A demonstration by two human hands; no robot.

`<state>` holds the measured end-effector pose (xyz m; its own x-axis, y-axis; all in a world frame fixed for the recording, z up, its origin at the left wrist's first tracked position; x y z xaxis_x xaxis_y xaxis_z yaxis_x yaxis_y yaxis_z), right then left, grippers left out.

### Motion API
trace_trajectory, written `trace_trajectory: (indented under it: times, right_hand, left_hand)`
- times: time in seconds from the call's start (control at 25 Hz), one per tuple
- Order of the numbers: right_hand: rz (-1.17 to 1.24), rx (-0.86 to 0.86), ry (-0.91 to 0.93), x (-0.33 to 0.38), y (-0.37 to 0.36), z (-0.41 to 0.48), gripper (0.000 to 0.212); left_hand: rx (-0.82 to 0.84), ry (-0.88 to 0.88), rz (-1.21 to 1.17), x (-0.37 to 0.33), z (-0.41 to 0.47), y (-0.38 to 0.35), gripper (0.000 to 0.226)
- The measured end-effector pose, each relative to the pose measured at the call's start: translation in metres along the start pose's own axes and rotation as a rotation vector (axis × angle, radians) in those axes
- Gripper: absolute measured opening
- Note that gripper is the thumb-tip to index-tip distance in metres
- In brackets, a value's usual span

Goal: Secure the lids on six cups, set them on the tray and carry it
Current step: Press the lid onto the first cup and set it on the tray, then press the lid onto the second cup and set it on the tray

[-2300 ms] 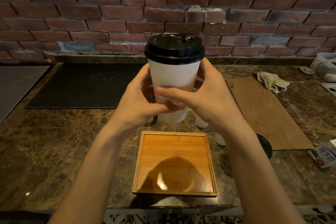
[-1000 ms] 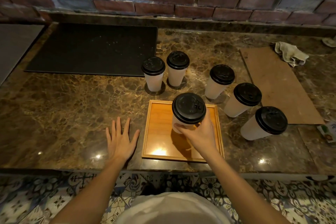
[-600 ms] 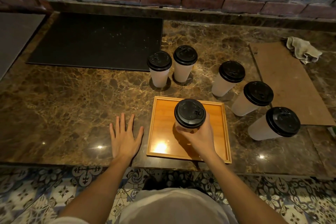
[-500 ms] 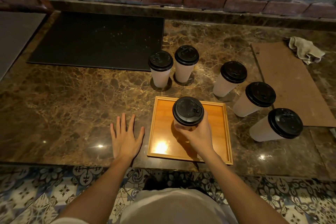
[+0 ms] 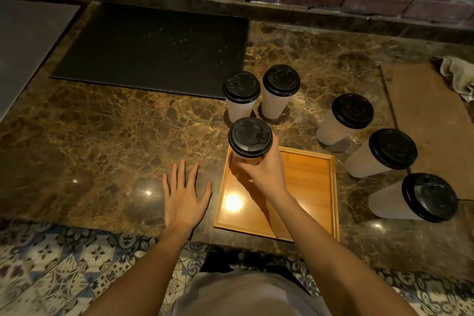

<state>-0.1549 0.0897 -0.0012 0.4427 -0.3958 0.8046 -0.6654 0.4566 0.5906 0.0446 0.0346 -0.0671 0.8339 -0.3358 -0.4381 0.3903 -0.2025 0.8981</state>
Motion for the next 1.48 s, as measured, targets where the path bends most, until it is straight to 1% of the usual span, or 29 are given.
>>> trace_trajectory:
  times: [0.32, 0.4, 0.48, 0.52, 0.56, 0.6, 0.68, 0.72, 0.76, 0.92, 1.0, 1.12, 1.2, 1.32, 1.48]
  right_hand:
    - [-0.004, 0.031, 0.011, 0.002, -0.011, 0.010, 0.099]
    - [-0.011, 0.086, 0.016, 0.002, -0.008, 0.012, 0.104]
    - [-0.008, 0.195, 0.025, -0.001, 0.002, 0.017, 0.107]
    - [-0.002, 0.240, 0.016, -0.005, 0.010, 0.019, 0.102]
    - [0.014, 0.254, -0.007, -0.009, 0.020, 0.023, 0.093]
    - [0.034, 0.229, -0.029, -0.012, 0.031, 0.028, 0.080]
    - [0.043, 0.122, -0.054, -0.013, 0.050, 0.043, 0.057]
    - [0.052, 0.110, -0.055, -0.011, 0.054, 0.053, 0.051]
    - [0.072, 0.137, -0.051, -0.007, 0.054, 0.063, 0.050]
    - [0.154, 0.334, -0.079, 0.003, 0.033, 0.097, 0.065]
    - [0.181, 0.390, -0.069, 0.004, 0.020, 0.108, 0.075]
    - [0.198, 0.461, -0.007, 0.004, 0.000, 0.123, 0.090]
    - [0.193, 0.429, 0.008, 0.006, -0.010, 0.130, 0.091]
    - [0.175, 0.300, 0.023, 0.007, -0.018, 0.141, 0.084]
    - [0.132, 0.272, 0.050, 0.011, -0.022, 0.148, 0.081]
  left_hand:
    - [0.008, -0.001, -0.003, -0.001, 0.001, 0.001, 0.071]
    - [0.006, -0.004, -0.012, -0.001, 0.001, 0.002, 0.071]
    - [0.003, -0.006, -0.022, -0.001, 0.001, 0.002, 0.071]
    - [0.000, -0.007, -0.023, -0.001, 0.001, 0.003, 0.071]
    - [-0.002, -0.009, -0.017, -0.001, 0.001, 0.003, 0.070]
    - [-0.002, -0.010, -0.010, -0.001, 0.001, 0.003, 0.070]
    - [-0.001, -0.014, -0.005, -0.001, 0.002, 0.003, 0.070]
    - [-0.002, -0.014, -0.006, -0.001, 0.002, 0.003, 0.069]
    - [-0.001, -0.012, -0.005, -0.001, 0.003, 0.003, 0.069]
    - [0.008, -0.001, 0.001, 0.000, 0.003, 0.002, 0.069]
    - [0.008, 0.003, 0.005, 0.001, 0.003, 0.002, 0.067]
    - [0.007, 0.007, -0.002, 0.001, 0.005, 0.001, 0.065]
    - [0.010, 0.005, 0.005, 0.001, 0.006, 0.000, 0.065]
    - [0.017, 0.015, 0.030, 0.003, 0.007, -0.002, 0.065]
    - [0.022, 0.018, 0.037, 0.003, 0.007, -0.002, 0.065]
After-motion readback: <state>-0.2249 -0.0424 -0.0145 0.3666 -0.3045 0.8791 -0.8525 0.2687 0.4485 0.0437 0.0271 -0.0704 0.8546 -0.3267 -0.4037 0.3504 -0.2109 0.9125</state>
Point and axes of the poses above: each hand's wrist, its own z-axis towards the middle knuckle, its own y-axis out of the back of the hand, x = y × z, the point moved 3 cm from there along z, towards the middle knuckle, and after that the axes turned 13 degrees about -z, right-handed, at the moved point
